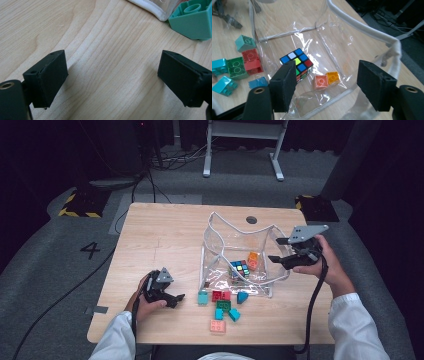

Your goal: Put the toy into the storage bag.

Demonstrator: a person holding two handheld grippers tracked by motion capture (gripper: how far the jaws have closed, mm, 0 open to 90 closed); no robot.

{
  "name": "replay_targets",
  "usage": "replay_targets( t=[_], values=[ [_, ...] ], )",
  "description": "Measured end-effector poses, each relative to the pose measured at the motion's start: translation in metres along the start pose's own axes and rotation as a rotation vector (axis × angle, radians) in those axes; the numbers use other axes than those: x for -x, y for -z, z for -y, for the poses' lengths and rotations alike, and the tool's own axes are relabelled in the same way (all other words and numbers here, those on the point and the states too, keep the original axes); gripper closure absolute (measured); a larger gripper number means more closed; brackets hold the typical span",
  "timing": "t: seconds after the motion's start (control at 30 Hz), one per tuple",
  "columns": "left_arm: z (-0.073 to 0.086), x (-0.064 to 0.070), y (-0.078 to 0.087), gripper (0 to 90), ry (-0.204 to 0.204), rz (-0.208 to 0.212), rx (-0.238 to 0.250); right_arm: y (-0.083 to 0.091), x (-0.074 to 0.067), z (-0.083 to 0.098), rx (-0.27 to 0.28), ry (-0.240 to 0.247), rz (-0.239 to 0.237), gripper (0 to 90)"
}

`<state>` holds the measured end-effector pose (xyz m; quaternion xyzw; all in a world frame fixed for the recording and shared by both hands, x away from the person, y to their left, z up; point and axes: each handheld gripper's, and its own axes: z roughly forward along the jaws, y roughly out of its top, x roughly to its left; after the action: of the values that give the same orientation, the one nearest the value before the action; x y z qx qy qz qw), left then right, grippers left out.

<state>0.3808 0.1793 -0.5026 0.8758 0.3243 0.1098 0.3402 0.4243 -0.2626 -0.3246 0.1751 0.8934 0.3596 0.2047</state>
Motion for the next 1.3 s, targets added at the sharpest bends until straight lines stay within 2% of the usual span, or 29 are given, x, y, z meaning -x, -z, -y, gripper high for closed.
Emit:
replay_targets(
  t=[0.07, 0.2, 0.43, 0.47, 0.53, 0.63, 0.73, 0.83, 1.0, 1.13, 1.23, 1.27, 1.3],
  values=[
    [0.000, 0.000, 0.000, 9.3, 0.000, 0.000, 0.000, 0.008, -0.002, 0.004, 0.022, -0.001, 0.024, 31.6],
    [0.000, 0.000, 0.000, 9.3, 0.000, 0.000, 0.000, 0.021, -0.004, 0.013, 0.086, -0.036, 0.038, 31.7],
    [0.000, 0.000, 0.000, 9.3, 0.000, -0.001, -0.001, 0.039, -0.010, 0.033, 0.121, -0.059, 0.081, 28.9],
    [0.000, 0.000, 0.000, 9.3, 0.000, 0.000, 0.000, 0.041, -0.012, 0.038, 0.126, -0.089, 0.079, 28.8],
    [0.000, 0.000, 0.000, 9.3, -0.001, 0.000, -0.001, 0.044, -0.013, 0.044, 0.128, -0.082, 0.091, 28.5],
    [0.000, 0.000, 0.000, 9.3, 0.000, 0.000, 0.000, 0.050, -0.016, 0.056, 0.163, -0.099, 0.086, 28.5],
    [0.000, 0.000, 0.000, 9.3, -0.001, 0.000, -0.001, 0.053, -0.018, 0.067, 0.173, -0.103, 0.088, 28.6],
    [0.000, 0.000, 0.000, 9.3, 0.000, -0.001, -0.001, 0.051, -0.022, 0.079, 0.160, -0.113, 0.082, 28.6],
    [0.000, 0.000, 0.000, 9.3, -0.001, 0.000, 0.000, 0.039, -0.030, 0.094, 0.124, -0.114, 0.075, 29.4],
    [0.000, 0.000, 0.000, 9.3, -0.001, -0.001, -0.002, 0.025, -0.040, 0.106, 0.088, -0.111, 0.044, 30.7],
    [0.000, 0.000, 0.000, 9.3, -0.001, -0.001, -0.001, 0.013, -0.047, 0.116, 0.085, -0.116, 0.009, 31.8],
    [0.000, 0.000, 0.000, 9.3, -0.001, 0.000, -0.001, 0.010, -0.050, 0.120, 0.099, -0.151, -0.021, 32.2],
    [0.000, 0.000, 0.000, 9.3, -0.001, 0.000, -0.001, 0.006, -0.052, 0.124, 0.100, -0.155, -0.047, 32.3]
  ],
)
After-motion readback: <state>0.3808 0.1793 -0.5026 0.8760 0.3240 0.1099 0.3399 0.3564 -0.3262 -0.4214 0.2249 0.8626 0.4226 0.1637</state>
